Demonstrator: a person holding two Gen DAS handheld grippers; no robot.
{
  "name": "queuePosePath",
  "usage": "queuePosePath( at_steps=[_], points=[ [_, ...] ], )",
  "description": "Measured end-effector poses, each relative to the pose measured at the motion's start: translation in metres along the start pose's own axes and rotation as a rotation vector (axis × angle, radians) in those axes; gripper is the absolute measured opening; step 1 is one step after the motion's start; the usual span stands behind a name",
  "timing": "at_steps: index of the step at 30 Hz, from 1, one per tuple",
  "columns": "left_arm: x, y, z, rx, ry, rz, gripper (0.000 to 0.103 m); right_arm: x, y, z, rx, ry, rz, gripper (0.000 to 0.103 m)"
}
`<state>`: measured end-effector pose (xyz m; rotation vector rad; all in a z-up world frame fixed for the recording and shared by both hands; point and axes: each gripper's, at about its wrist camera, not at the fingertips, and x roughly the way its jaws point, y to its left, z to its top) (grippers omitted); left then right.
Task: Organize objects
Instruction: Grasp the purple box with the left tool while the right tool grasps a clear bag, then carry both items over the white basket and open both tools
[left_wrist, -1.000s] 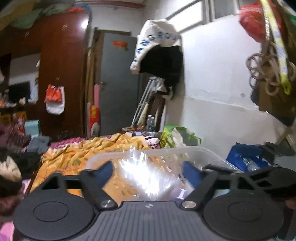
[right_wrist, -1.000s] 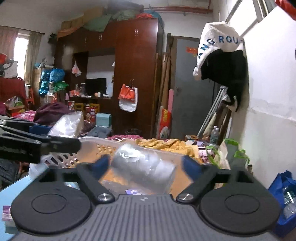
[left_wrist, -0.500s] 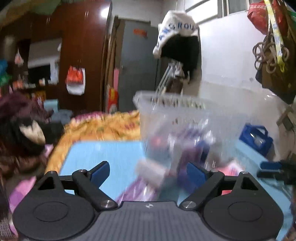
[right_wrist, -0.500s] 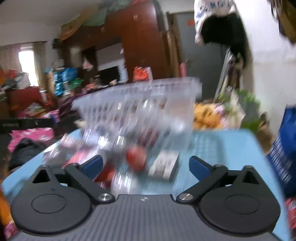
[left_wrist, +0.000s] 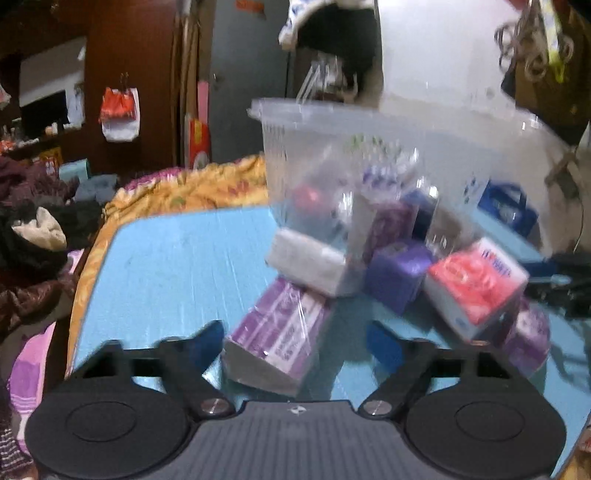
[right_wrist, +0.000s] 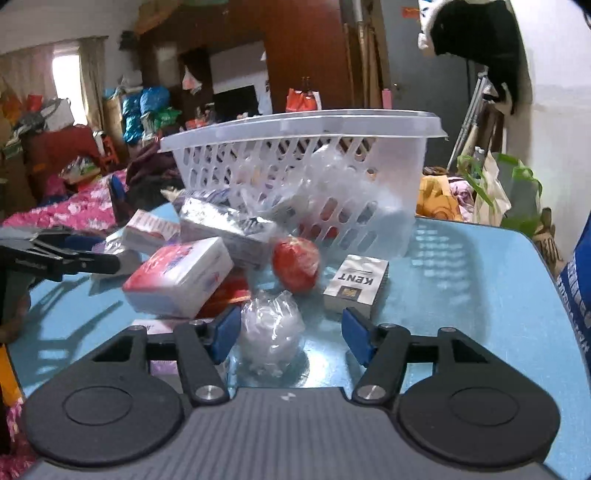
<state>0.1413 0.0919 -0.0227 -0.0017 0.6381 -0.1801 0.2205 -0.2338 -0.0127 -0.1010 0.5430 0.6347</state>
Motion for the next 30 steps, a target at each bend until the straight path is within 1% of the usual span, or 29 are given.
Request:
queuePosePath(
  at_steps=[1,2,4,6,10,14,16,18,20,25,30],
  points=[
    [-0.001,-0.003,-0.001,0.020,0.003,0.023,0.056,-0.001,0.000,-0.001,0.000,-0.004,-0.009,0.049],
    [-0.003,-0.007,-0.002,0.038,-0.005,0.036,0.056,-0.002,-0.001,-0.002,0.009,-0.006,-0.025,0.039],
    [-0.010,-0.011,-0.005,0.062,-0.042,0.048,0.056,-0.006,-0.003,-0.002,0.024,-0.028,-0.035,0.039],
    [-0.017,-0.010,-0.007,0.055,-0.084,0.055,0.056,-0.011,-0.005,-0.004,0.039,-0.058,-0.030,0.039],
    [-0.037,0.005,-0.015,-0.040,-0.205,-0.003,0.056,-0.023,-0.010,-0.006,0.077,-0.138,-0.026,0.039],
    [-0.048,0.007,-0.019,-0.078,-0.301,-0.008,0.056,-0.030,-0.012,-0.007,0.099,-0.196,-0.038,0.039],
    [-0.053,0.009,-0.020,-0.093,-0.340,-0.010,0.056,-0.031,-0.013,-0.007,0.110,-0.206,-0.034,0.039],
    [-0.052,0.011,-0.018,-0.099,-0.347,-0.015,0.056,-0.031,-0.015,-0.007,0.116,-0.210,-0.030,0.039],
    [-0.049,0.011,-0.016,-0.096,-0.335,-0.022,0.056,-0.031,-0.015,-0.007,0.118,-0.215,-0.030,0.039],
    [-0.049,0.007,-0.014,-0.066,-0.328,-0.013,0.056,-0.032,-0.016,-0.009,0.122,-0.231,-0.026,0.039],
    [-0.051,0.009,-0.018,-0.058,-0.337,-0.016,0.056,-0.033,-0.014,-0.009,0.118,-0.242,-0.022,0.039]
  ],
)
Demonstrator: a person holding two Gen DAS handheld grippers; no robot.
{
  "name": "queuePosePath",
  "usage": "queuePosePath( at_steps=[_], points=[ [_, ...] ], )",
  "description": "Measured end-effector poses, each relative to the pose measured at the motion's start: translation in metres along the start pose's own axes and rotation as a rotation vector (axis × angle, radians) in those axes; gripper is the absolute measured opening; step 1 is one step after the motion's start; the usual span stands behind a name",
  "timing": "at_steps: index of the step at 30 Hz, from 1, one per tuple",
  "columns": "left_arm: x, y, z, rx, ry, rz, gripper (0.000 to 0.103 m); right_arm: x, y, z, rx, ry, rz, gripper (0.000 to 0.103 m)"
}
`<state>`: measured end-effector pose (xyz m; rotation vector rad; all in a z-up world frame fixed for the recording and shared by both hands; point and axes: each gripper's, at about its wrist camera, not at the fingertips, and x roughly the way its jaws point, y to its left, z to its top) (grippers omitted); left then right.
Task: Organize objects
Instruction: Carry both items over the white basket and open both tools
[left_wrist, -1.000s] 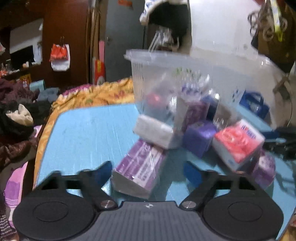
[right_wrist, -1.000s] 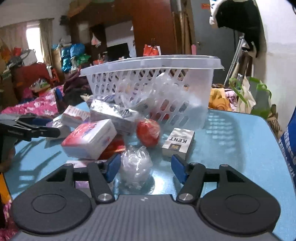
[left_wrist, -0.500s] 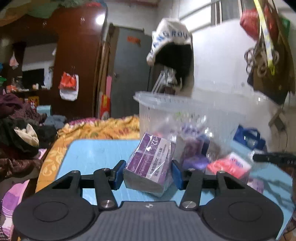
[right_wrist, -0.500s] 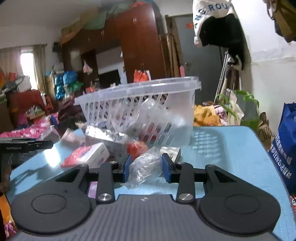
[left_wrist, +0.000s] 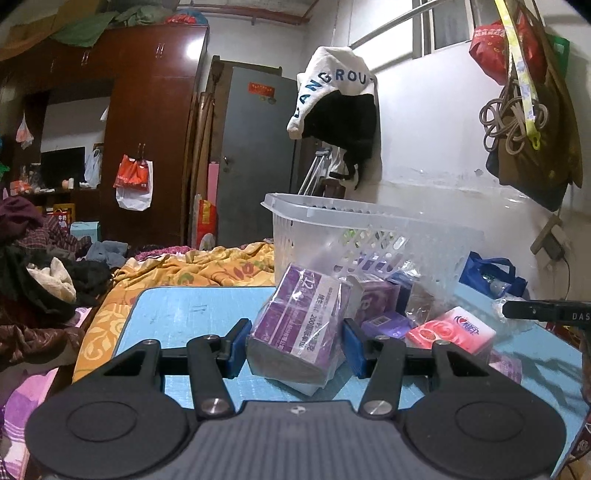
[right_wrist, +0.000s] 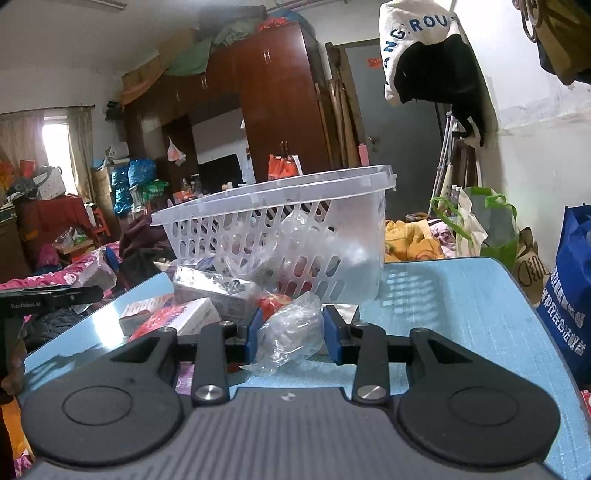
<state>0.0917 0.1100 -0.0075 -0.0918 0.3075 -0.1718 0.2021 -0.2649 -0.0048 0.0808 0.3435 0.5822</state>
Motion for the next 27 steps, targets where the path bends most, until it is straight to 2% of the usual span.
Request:
queuePosePath(
  at_steps=[7,13,19,23,25,27],
  points=[
    [-0.010,0.001,-0.001,-0.011,-0.058,0.017,0.056,-0.008,0.002,-0.002,-0.010,-0.053,-0.009,0.039],
    [-0.022,0.002,0.000,-0.095,-0.096,-0.012,0.056,-0.017,0.002,-0.002,0.007,-0.083,0.009,0.039],
    [-0.030,-0.013,0.003,-0.074,-0.124,-0.044,0.056,-0.023,0.005,0.003,0.006,-0.106,-0.005,0.039],
    [-0.033,-0.025,0.027,-0.067,-0.171,-0.072,0.056,-0.033,0.020,0.024,-0.046,-0.151,-0.024,0.039],
    [-0.029,-0.036,0.054,-0.041,-0.198,-0.079,0.056,-0.032,0.030,0.046,-0.088,-0.171,-0.039,0.039],
    [-0.017,-0.049,0.084,-0.015,-0.199,-0.072,0.056,-0.024,0.037,0.072,-0.107,-0.194,-0.009,0.039]
  ],
)
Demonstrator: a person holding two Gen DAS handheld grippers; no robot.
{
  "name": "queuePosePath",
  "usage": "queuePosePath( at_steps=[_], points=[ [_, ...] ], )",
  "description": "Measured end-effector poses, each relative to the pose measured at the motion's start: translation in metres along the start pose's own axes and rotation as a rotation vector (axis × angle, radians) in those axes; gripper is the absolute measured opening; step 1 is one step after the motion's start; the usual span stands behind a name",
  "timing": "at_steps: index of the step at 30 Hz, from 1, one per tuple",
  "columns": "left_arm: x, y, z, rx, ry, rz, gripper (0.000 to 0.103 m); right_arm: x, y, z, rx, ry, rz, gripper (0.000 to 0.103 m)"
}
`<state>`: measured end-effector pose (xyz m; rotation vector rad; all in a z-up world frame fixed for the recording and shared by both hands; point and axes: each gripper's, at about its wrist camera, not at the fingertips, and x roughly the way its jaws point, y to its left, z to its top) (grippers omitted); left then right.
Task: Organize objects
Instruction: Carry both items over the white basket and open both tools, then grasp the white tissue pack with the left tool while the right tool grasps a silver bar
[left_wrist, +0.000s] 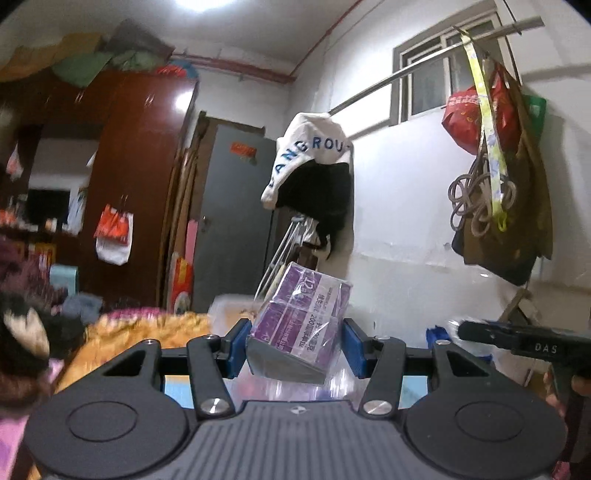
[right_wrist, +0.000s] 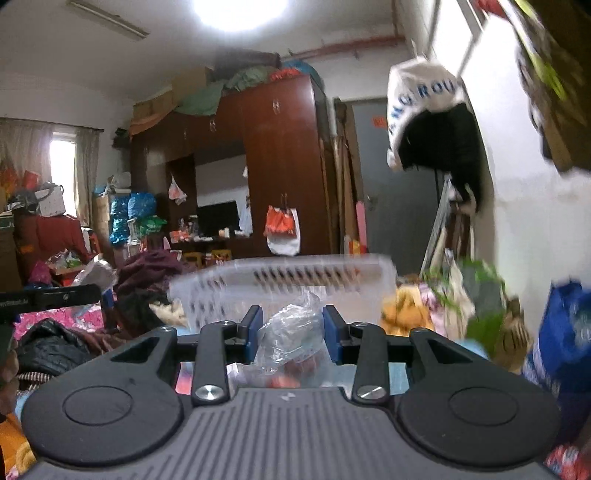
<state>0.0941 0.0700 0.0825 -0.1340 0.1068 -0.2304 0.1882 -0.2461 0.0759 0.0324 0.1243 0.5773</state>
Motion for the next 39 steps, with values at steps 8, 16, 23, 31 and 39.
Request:
queuePosePath(
  at_steps=[8,16,23,31,39],
  points=[
    [0.113,-0.013,0.051,-0.020,0.166,0.032,0.056,0.107,-0.001,0.054,-0.062,0.065,-0.075,0.039],
    [0.148,0.002,0.031,-0.045,0.256,0.055,0.087,0.116,0.001,0.038,-0.094,0.054,-0.163,0.103],
    [0.086,0.013,0.014,-0.014,0.222,0.070,0.091,0.059,-0.017,0.020,-0.067,0.081,-0.138,0.103],
    [0.063,0.042,-0.043,0.021,0.383,0.109,0.091,0.080,-0.049,-0.047,-0.005,0.431,-0.149,0.084],
    [0.072,0.058,-0.064,0.014,0.478,0.056,0.091,0.093,-0.041,-0.069,0.014,0.514,-0.066,0.065]
  ],
)
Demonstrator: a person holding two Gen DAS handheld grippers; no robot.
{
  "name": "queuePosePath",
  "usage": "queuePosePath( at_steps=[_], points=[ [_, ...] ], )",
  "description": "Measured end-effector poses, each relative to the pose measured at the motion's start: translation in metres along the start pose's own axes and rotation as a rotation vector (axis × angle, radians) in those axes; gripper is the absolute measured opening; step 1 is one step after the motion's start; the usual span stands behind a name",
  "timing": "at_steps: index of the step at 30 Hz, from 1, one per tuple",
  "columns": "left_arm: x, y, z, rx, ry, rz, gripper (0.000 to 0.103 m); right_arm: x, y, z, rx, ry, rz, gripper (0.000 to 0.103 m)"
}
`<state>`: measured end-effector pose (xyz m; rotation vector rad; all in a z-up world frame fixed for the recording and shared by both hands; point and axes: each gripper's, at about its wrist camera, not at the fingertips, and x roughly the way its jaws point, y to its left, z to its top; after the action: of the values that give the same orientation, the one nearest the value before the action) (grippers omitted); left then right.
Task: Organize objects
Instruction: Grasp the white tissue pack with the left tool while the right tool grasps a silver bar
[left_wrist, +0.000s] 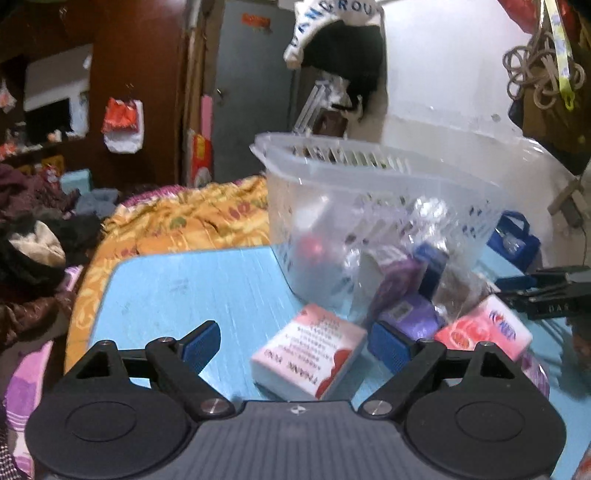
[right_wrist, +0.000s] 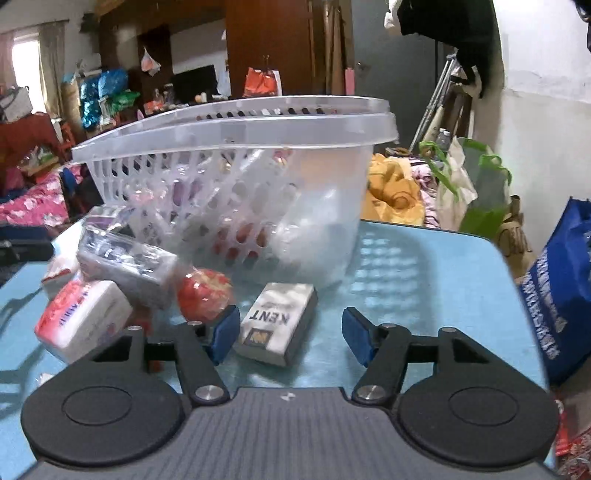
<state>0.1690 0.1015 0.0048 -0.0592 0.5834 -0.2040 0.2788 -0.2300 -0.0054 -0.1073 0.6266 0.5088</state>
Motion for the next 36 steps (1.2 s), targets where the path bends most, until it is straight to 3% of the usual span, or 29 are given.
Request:
queuePosePath(
  at_steps=[5,8,11,16,18,25,31,36],
  points=[
    [0.010,0.003,-0.008,-0.004,0.047,0.011,0.091,0.006,0.004,-0.006,-0.006,0.022,0.014,0.064],
    [0.012,0.002,-0.009,-0.002,0.053,0.021,0.091,0.000,0.004,-0.007,-0.005,0.008,0.019,0.038],
    [0.015,-0.003,-0.009,0.010,0.056,0.041,0.091,-0.002,0.001,-0.007,0.011,-0.007,0.027,0.023],
    [0.027,-0.012,-0.011,0.022,0.069,0.046,0.086,-0.009,0.004,-0.007,-0.002,-0.051,0.019,0.023],
    [0.026,-0.014,-0.011,0.041,0.069,0.027,0.066,-0.012,0.003,-0.007,0.003,-0.071,0.015,0.022],
    [0.014,-0.025,-0.016,0.083,0.012,0.057,0.065,-0.024,-0.003,-0.009,0.046,-0.152,0.032,0.022],
    [-0.007,-0.016,-0.019,0.008,-0.110,0.071,0.061,-0.032,-0.005,-0.010,0.059,-0.221,0.023,0.022],
    [-0.013,-0.009,-0.018,-0.035,-0.160,0.071,0.059,-0.034,-0.007,-0.010,0.068,-0.242,0.044,0.020]
  ],
)
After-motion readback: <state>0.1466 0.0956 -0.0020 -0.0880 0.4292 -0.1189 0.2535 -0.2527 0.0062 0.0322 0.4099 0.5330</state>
